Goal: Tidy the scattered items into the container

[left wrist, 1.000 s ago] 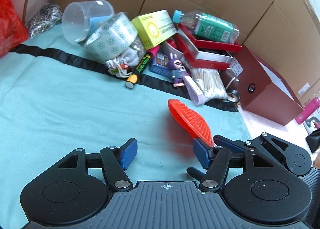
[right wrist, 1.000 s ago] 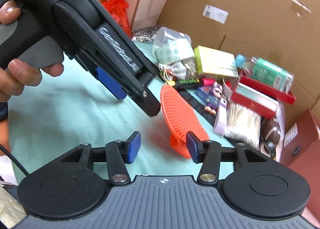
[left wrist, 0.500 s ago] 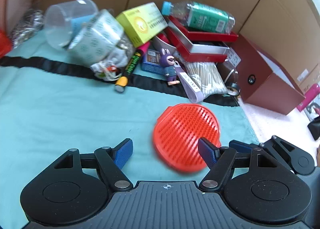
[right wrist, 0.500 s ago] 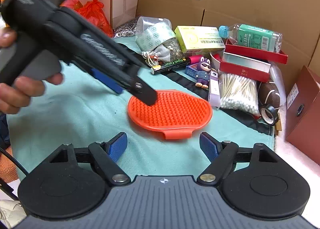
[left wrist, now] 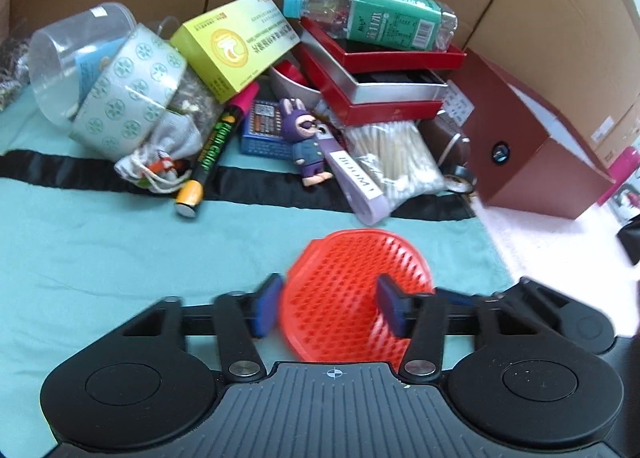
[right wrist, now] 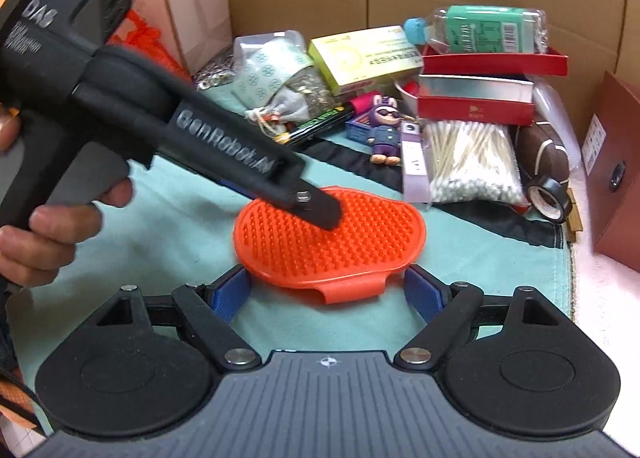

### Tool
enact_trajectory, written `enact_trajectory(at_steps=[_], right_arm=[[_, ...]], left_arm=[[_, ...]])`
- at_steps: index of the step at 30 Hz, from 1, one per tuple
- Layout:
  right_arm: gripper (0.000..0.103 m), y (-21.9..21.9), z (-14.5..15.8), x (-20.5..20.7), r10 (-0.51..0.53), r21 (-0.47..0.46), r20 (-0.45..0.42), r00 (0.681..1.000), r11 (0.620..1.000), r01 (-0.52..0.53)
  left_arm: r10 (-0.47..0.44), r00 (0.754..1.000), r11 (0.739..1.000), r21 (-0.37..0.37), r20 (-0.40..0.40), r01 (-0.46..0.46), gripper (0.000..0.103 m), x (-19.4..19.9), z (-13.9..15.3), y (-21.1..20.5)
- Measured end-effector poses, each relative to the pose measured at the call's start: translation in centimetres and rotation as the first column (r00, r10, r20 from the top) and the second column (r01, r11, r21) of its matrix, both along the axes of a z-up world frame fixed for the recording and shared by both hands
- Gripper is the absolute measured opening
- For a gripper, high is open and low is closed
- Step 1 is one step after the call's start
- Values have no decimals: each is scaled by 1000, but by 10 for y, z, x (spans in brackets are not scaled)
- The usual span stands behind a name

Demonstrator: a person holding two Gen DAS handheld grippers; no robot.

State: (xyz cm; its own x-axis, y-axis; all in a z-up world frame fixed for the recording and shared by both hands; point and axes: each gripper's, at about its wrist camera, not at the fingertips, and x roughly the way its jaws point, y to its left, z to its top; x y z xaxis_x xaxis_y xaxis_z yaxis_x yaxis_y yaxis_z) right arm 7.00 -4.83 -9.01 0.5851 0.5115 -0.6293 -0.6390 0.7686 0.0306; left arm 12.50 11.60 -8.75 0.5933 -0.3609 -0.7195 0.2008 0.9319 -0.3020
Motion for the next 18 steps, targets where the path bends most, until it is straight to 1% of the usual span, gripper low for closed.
enact_trajectory(at_steps=[2,3,5,7,12,13,14,15,16,17,18], right_arm=[[81,-1,0,-1,12,-5,8,1000,1000,-12],[79,-2,1,-1,17,-7,10,1000,1000,-17],[79,-3,0,-1,20,-3,9,1000,1000,-20],[79,-3,0,-1,17,-1,10,1000,1000,-17],[73,-4,1,-6,12,-10,23,1000,1000,-12],[69,-5,1,-7,9,-14,28,1000,1000,-8],[62,-6,2,-9,0,-20,36,999,1000,1],[57,-8,3,-9,-11,-25,42,999,1000,13],[50,-10,4,-9,-24,-28,44,999,999,25],[45,-13,4,-8,-34,-28,41,999,999,35],[43,-15,5,-8,-40,-27,37,999,999,41]], left_arm=[[6,1000,1000,-8,2,-6,48,-1,-1,3],[9,1000,1000,-17,3,-9,49,-1,-1,4],[14,1000,999,-34,3,-14,52,-2,-2,5],[17,1000,1000,-26,6,-17,52,-2,-1,3],[32,999,999,15,18,-32,42,-8,2,-3],[32,999,999,18,21,-32,42,-10,3,-4],[33,999,999,20,24,-34,42,-12,4,-5],[34,999,999,20,26,-34,42,-14,6,-6],[34,999,999,21,29,-35,42,-16,7,-7],[34,999,999,23,33,-35,43,-18,9,-9],[31,999,999,25,36,-32,42,-20,10,-11]])
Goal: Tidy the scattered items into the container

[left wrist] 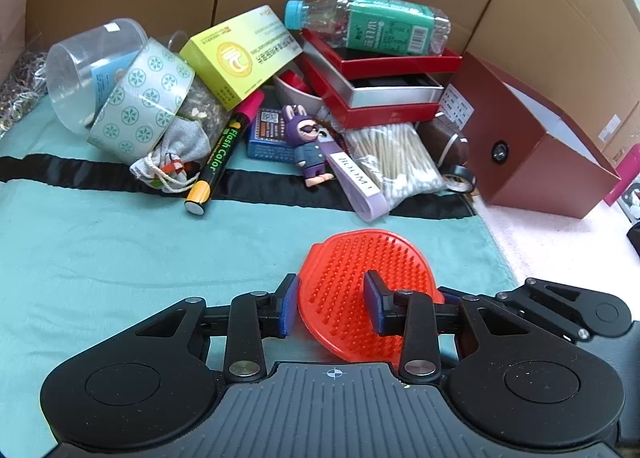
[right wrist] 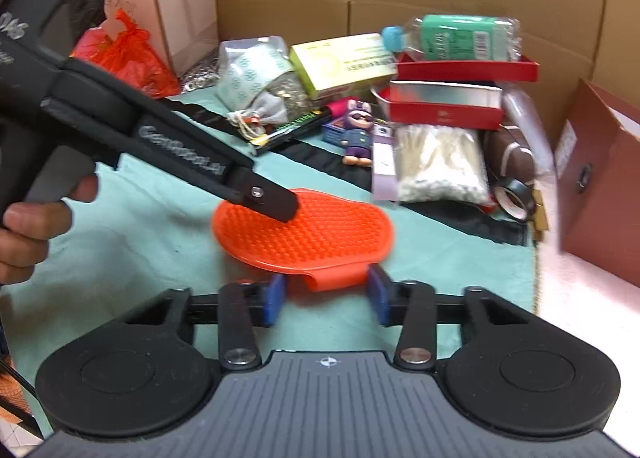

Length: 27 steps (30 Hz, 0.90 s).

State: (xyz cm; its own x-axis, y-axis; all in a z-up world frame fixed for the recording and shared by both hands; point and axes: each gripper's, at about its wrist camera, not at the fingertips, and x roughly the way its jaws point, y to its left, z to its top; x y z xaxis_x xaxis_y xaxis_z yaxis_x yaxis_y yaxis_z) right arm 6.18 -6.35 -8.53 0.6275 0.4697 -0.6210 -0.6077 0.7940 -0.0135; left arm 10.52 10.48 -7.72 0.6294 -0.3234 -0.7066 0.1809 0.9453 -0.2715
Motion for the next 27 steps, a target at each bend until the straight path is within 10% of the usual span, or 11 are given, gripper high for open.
enact_trajectory(at_steps=[27], right_arm=[[41,-76,78,-9,-142,54,305,942,990,132]], left_arm=[[-92,972,995,-8,215,96,43,5,91,-91]])
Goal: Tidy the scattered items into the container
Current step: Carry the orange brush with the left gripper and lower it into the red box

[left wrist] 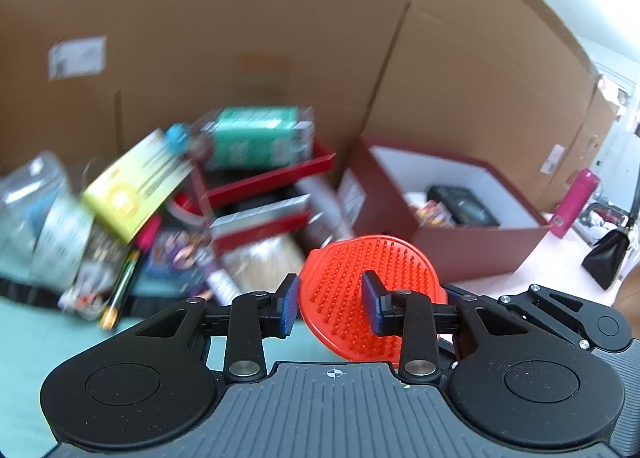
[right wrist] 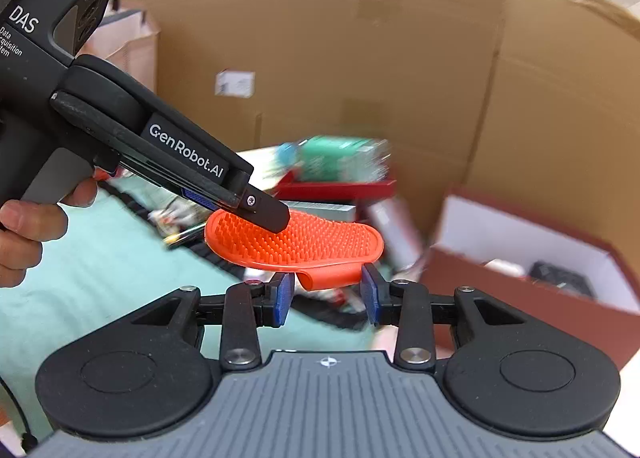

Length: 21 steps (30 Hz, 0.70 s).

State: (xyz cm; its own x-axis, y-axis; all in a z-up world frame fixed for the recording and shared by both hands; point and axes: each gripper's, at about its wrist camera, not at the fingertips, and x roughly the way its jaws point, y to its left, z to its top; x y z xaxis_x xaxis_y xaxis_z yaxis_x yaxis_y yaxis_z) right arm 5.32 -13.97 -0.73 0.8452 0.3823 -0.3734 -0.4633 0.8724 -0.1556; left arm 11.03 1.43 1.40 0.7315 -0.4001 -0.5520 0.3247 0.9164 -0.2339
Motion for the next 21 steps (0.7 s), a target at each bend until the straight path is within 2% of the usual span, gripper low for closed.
enact_trajectory(at_steps=[9,21], right_arm=[[41,-49,23,29,-92,9,76,993,996,92],[41,-99,19,95,-94,-77,92,991,992,101]], left_arm=[[-78,995,997,17,69,77,43,34,21,-60],[-96,994,995,9,44,96,43,108,11,-121]])
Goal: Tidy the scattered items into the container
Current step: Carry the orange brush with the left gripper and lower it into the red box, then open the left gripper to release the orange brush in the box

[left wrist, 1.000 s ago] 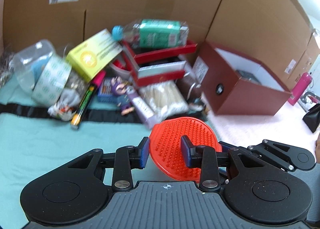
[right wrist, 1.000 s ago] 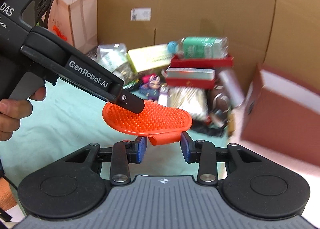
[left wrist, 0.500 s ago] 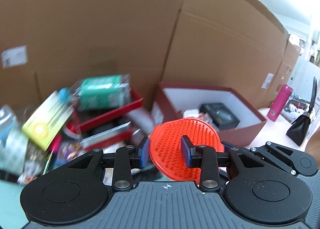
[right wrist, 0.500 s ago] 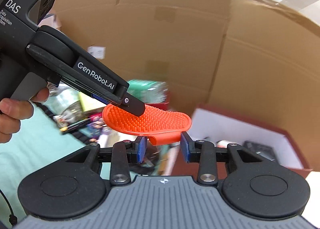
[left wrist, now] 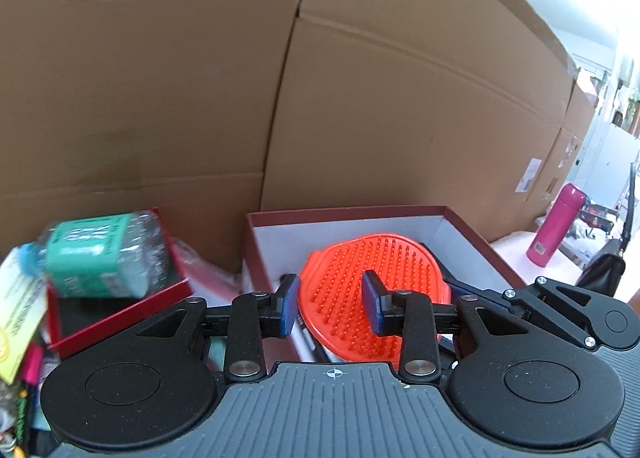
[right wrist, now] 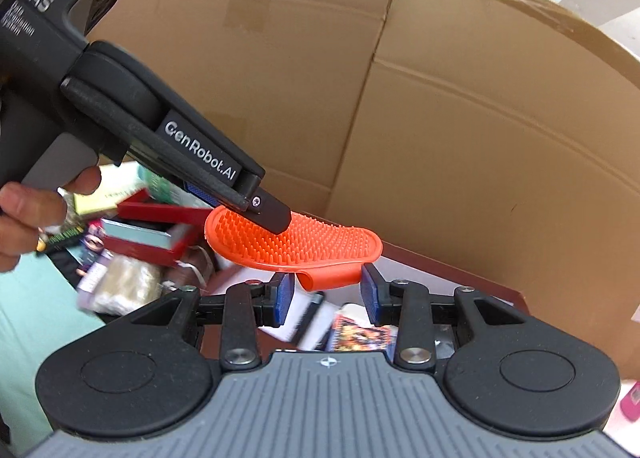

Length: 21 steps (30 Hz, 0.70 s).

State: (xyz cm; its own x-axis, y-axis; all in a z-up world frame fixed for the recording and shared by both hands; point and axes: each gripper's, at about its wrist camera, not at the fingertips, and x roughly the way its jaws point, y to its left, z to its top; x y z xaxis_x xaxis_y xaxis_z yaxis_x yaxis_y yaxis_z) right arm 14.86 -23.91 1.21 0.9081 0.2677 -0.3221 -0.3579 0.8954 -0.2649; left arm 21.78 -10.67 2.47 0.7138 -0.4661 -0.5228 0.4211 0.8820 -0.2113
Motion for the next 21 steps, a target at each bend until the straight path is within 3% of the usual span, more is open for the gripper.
enact_trajectory(at_steps=[11,12,14,16,17,18,21], right_arm=[[41,-6,-23,62,66,-79,-86,994,994,-73],[42,-5,-24,68,71,-89,-95,993,993,-79],[63,-2,-25,79,51,-110,-115,992,992,-64],[71,2,-26,86,9,-133,-126,992,991,-26],[71,3,-26,88,-1,-146,-135,991,989,-18],[72,5,-27,88,-6,-151,-132,991,988,-14],[81,5,-28,84,-26,-146,-114,993,989,9]], left_arm=[[44,998,999,29,-55,-42,43,53,-31,-16],[44,998,999,20,-52,-43,52,55,-32,-15],[31,998,999,-13,-48,-31,62,56,-33,-11],[24,999,999,-39,-44,-25,76,53,-31,-8],[45,999,999,-28,-31,-46,91,51,-31,-8],[70,998,997,-12,-8,-70,95,48,-31,-8],[69,998,998,3,2,-69,95,46,-34,-7]])
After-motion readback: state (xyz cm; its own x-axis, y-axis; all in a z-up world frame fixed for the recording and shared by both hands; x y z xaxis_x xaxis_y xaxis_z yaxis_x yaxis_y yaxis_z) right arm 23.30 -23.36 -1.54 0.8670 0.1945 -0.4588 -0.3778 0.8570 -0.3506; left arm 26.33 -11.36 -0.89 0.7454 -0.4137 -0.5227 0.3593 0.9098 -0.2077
